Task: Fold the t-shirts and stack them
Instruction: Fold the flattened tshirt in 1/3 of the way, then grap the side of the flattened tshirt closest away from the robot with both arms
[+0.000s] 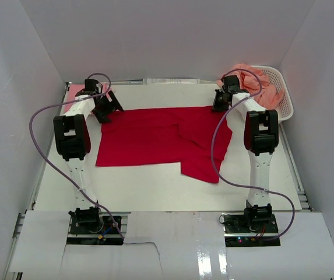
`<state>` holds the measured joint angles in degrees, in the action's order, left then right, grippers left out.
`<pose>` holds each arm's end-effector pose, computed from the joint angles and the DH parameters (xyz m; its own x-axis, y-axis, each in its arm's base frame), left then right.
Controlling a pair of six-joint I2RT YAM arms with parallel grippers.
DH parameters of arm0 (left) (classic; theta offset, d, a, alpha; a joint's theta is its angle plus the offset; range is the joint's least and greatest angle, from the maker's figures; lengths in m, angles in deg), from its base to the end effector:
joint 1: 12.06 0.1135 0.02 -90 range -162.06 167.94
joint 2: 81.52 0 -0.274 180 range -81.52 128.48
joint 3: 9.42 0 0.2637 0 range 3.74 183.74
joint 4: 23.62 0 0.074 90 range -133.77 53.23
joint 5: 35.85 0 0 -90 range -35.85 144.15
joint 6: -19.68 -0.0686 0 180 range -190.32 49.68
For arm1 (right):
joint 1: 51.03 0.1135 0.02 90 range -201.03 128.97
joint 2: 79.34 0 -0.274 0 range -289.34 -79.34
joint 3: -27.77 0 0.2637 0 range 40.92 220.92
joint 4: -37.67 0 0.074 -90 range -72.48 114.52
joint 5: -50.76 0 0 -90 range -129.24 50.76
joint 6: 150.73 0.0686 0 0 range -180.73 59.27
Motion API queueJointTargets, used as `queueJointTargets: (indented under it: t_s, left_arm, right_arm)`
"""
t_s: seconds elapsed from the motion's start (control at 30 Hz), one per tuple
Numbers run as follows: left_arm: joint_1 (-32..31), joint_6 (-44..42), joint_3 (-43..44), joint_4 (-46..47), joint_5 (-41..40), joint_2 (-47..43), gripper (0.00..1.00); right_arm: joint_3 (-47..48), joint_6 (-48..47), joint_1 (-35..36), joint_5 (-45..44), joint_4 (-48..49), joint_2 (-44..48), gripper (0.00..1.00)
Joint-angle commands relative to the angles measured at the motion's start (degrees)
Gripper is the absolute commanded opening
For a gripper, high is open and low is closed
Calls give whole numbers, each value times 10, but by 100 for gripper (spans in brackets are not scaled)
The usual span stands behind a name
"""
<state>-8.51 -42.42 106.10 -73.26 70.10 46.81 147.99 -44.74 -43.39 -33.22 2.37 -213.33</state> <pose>0.5120 0.0129 0.1459 -0.8136 -0.5013 -0.2948 -0.3546 0.8294 -0.4317 0.5537 0.0815 0.1404 -0.7750 0.1724 -0.6080 0.0137 0.9664 0.2566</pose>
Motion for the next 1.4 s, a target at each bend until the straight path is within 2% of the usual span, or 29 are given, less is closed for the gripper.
queueJointTargets:
  t_s: [0.0, 0.23, 0.43, 0.6, 0.67, 0.7, 0.77, 0.9, 1.0, 1.07, 1.1, 1.13, 1.17, 1.2, 1.23, 1.27, 1.3, 1.37]
  left_arm:
    - [1, -9, 37, -19, -55, 45, 98]
    - [1, 3, 121, -27, -58, 118, 98]
    - [1, 11, 198, -42, -35, 171, 98]
    - [-2, 24, 208, -24, 19, 130, 98]
    - [-8, 33, 233, -29, 52, 113, 98]
    - [-8, 39, 245, -33, 65, 105, 98]
    - [-12, 57, 272, -39, 98, 74, 98]
    - [-21, 69, 268, -40, 131, -3, 98]
    - [-23, 59, 183, -40, 116, -93, 98]
    - [-22, 52, 110, -37, 93, -177, 98]
    - [-22, 47, 18, -32, 82, -207, 98]
    - [-21, 43, -29, -22, 60, -236, 98]
    - [-20, 38, -76, -13, 45, -294, 98]
    - [-17, 29, -166, 0, 15, -322, 98]
    - [-14, 25, -203, 5, -5, -346, 98]
    - [-12, 21, -239, 10, -24, -371, 98]
    - [0, 15, -298, 18, -39, -411, 98]
    - [24, 18, -360, 21, -57, -453, 98]
  right_arm:
    - [19, -10, -15, -26, -28, -30, 8]
    - [117, -18, -34, 10, -69, -95, 8]
    - [164, -10, -54, 50, -69, -122, 10]
    - [177, -7, -60, 85, -56, -103, 20]
    - [169, -3, -60, 96, -43, -75, 22]
    - [160, -1, -59, 99, -33, -65, 27]
    - [158, 1, -60, 113, -24, -37, 31]
    - [162, -2, -60, 148, -24, 10, 38]
    - [98, -3, -58, 172, -20, 81, 38]
    - [-14, 7, -54, 184, -11, 164, 38]
    - [-59, 11, -51, 182, -11, 199, 38]
    - [-110, 19, -47, 164, -12, 274, 38]
    - [-227, 32, -39, 161, 9, 313, 38]
    - [-285, 37, -32, 148, 25, 394, 38]
    - [-388, 46, -19, 136, 45, 434, 39]
    - [-431, 54, -12, 124, 49, 469, 40]
    - [-467, 57, -1, 111, 48, 528, 47]
    - [-556, 64, 6, 106, 26, 596, 47]
